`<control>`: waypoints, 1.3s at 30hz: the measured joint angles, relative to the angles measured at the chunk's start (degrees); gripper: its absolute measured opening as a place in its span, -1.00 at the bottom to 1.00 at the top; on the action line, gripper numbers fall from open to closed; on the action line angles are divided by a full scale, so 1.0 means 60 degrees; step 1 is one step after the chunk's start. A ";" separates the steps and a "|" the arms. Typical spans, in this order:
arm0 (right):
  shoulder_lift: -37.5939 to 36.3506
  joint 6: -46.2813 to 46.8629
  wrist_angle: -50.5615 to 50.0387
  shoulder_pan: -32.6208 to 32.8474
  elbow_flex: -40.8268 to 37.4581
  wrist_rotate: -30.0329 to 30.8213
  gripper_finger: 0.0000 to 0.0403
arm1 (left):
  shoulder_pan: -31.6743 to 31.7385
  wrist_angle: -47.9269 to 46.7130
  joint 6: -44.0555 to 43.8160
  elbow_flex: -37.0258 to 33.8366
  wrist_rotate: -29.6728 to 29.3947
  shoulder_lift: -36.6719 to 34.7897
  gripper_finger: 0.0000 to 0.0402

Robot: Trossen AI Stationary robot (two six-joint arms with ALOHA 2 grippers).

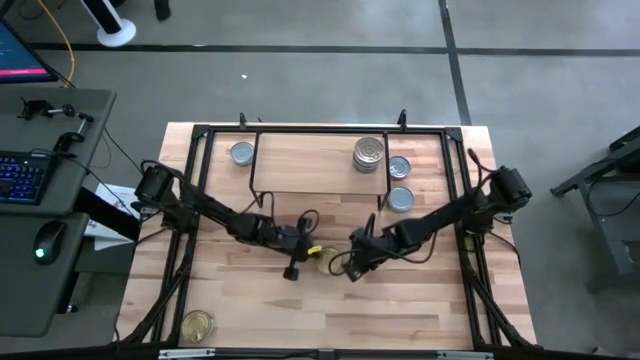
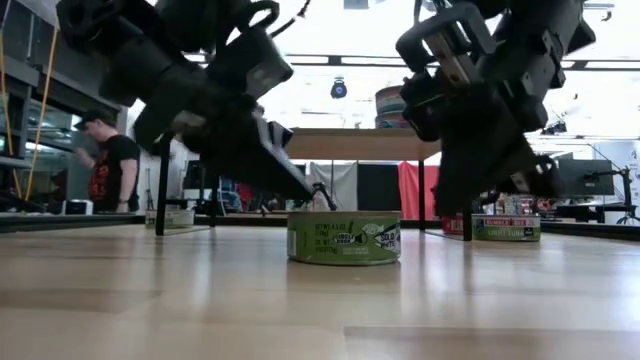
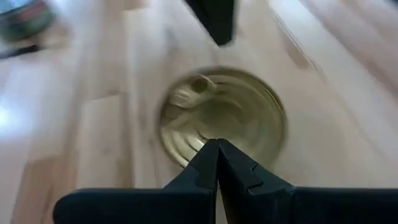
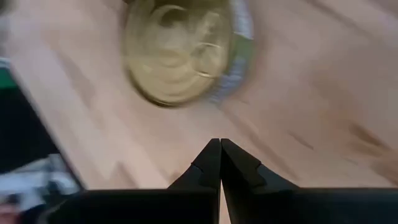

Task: Stack canned seafood by type on shelf
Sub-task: Put the top green tuna can on the shelf

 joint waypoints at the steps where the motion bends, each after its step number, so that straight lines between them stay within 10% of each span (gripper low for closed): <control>1: 0.0037 0.0138 0.0480 0.0003 -0.0131 0.0005 -1.00 | 0.0001 -0.0076 0.0506 -0.0004 0.0226 0.0043 -1.00; 39: 0.0599 0.1389 0.3292 0.0109 -0.0124 0.0782 -1.00 | 0.0297 -0.0535 0.1625 0.0035 -0.0426 0.0337 -1.00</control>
